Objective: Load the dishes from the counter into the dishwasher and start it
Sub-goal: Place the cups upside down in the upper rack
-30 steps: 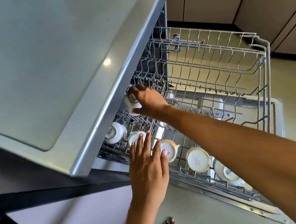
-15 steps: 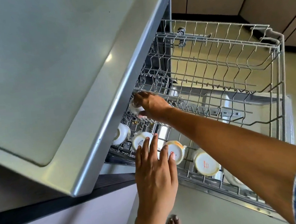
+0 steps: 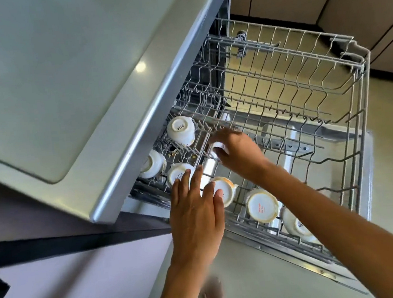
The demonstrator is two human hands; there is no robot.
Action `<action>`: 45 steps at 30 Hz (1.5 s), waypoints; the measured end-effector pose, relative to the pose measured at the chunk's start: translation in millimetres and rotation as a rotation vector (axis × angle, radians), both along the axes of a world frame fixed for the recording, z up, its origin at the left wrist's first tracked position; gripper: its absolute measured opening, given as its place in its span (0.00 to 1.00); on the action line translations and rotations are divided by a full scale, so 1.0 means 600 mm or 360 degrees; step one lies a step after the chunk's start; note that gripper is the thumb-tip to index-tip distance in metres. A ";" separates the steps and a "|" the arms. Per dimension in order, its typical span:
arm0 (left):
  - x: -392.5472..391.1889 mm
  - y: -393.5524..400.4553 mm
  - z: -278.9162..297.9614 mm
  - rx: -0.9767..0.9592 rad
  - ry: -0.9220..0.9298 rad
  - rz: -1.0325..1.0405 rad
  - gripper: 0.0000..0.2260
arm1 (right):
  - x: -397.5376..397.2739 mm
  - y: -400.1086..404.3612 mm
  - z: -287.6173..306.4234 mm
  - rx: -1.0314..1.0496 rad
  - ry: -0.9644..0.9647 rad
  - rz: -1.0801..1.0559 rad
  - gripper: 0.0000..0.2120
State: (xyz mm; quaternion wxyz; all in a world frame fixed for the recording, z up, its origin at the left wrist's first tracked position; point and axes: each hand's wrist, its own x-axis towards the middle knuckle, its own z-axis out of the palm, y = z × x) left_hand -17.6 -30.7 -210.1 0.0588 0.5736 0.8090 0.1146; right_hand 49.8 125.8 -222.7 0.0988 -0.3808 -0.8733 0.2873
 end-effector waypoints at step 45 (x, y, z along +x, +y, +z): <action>-0.376 -0.954 0.532 0.0334 0.0374 0.1899 0.29 | -0.501 -0.825 0.605 -0.0053 0.0785 0.1575 0.05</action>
